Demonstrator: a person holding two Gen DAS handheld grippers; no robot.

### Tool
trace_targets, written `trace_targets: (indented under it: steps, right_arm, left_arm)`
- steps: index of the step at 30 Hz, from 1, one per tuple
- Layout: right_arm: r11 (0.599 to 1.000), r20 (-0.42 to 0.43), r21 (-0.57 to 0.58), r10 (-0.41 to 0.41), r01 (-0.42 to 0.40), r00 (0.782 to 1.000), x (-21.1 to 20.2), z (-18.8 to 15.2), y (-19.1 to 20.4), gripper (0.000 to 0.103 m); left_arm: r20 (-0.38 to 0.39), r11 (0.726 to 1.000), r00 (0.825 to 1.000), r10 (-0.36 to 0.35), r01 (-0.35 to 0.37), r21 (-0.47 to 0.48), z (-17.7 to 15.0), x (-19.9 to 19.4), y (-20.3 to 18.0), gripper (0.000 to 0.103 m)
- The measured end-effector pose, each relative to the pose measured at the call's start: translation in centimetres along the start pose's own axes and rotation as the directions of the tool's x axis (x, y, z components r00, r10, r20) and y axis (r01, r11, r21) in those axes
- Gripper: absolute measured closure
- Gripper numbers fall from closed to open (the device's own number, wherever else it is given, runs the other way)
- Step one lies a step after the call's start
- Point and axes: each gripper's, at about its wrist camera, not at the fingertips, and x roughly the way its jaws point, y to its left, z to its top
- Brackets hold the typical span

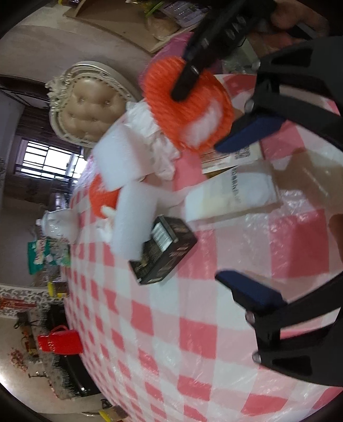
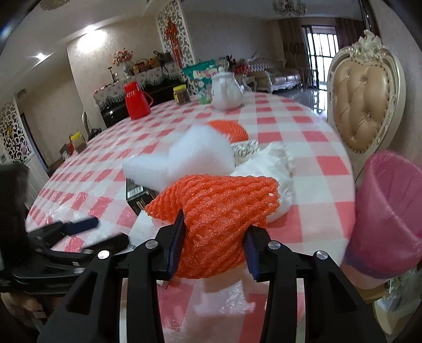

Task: Collect trash
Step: 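Grasp the orange foam net with the right tool while the left tool grasps the white paper packet, then carry both items to the pink wastebasket and open both tools to drop them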

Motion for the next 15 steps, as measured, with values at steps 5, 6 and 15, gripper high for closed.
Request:
trace_targets:
  steps: [5, 6, 15]
  right_arm:
    - [0.999, 0.066, -0.007, -0.036, 0.036, 0.997, -2.4, 0.8, -1.1, 0.064]
    - [0.999, 0.073, -0.006, -0.043, 0.044, 0.996, -2.8, 0.9, -1.5, 0.064]
    - [0.986, 0.106, 0.065, -0.158, 0.152, 0.982, -5.0, 1.4, -7.0, 0.064]
  left_arm:
    - [-0.06, 1.0, 0.998, 0.004, -0.004, -0.011, -0.4, 1.3, -0.5, 0.041]
    - [-0.071, 1.0, 0.997, 0.006, -0.007, -0.011, -0.4, 1.6, -0.5, 0.046]
    - [-0.088, 0.999, 0.995, 0.037, -0.035, 0.029, -0.7, 2.1, -1.7, 0.078]
